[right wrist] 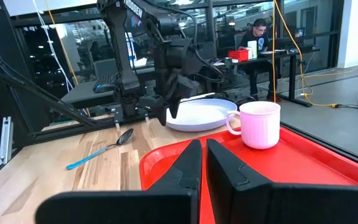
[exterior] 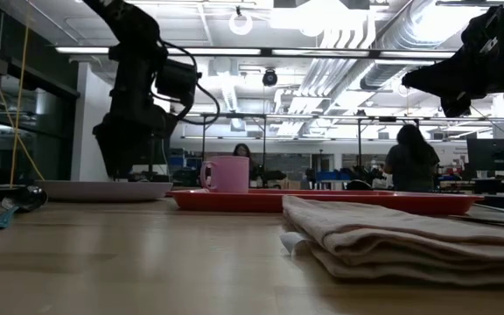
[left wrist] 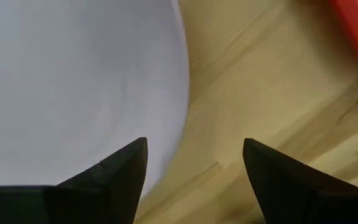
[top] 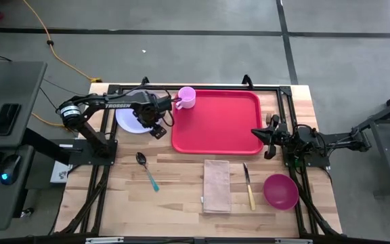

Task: Set up tray
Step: Put the blue plate below the pink mug on the red serving tray

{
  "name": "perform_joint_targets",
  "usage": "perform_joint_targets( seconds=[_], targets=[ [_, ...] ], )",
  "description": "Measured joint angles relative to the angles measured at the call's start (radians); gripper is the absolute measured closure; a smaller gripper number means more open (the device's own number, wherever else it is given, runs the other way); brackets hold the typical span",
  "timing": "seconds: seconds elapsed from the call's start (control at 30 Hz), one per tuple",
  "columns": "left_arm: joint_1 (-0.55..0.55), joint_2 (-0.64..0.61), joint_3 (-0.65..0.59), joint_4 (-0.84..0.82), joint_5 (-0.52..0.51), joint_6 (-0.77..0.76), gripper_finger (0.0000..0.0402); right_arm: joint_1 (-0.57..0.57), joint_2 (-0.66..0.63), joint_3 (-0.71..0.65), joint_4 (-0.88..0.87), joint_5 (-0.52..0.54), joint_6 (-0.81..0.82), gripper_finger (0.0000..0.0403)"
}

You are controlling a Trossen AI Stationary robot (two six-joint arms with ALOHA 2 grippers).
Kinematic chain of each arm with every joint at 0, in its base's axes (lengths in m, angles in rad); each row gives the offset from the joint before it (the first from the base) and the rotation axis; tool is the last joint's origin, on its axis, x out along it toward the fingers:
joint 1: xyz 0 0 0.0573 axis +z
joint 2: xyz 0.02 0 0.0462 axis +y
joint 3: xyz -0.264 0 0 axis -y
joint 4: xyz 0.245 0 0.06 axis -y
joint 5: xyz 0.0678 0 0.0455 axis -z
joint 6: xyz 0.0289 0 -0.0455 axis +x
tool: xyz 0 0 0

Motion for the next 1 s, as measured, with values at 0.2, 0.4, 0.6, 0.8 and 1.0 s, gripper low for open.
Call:
perform_joint_targets(
  seconds=[0.2,0.4,0.6,0.8,1.0],
  targets=[
    [0.0,0.0,-0.042,0.058,-0.002,0.003,0.0108,0.0,0.0,0.0,0.0,0.001,0.017,0.0402],
    [0.0,0.0,-0.074,0.06,-0.005,0.018,0.0108,0.0,0.0,0.0,0.0,0.004,0.043,0.0402],
    [0.0,0.0,-0.111,0.089,-0.028,0.025,0.0108,0.0,0.0,0.0,0.0,0.004,0.043,0.0402],
    [0.0,0.0,-0.131,0.118,-0.031,0.029,0.0111,0.0,0.0,0.0,0.0,0.004,0.042,0.0402],
    [0.0,0.0,-0.132,0.146,-0.033,0.029,0.0163,0.0,0.0,0.0,0.0,0.004,0.042,0.0402]
  ],
)
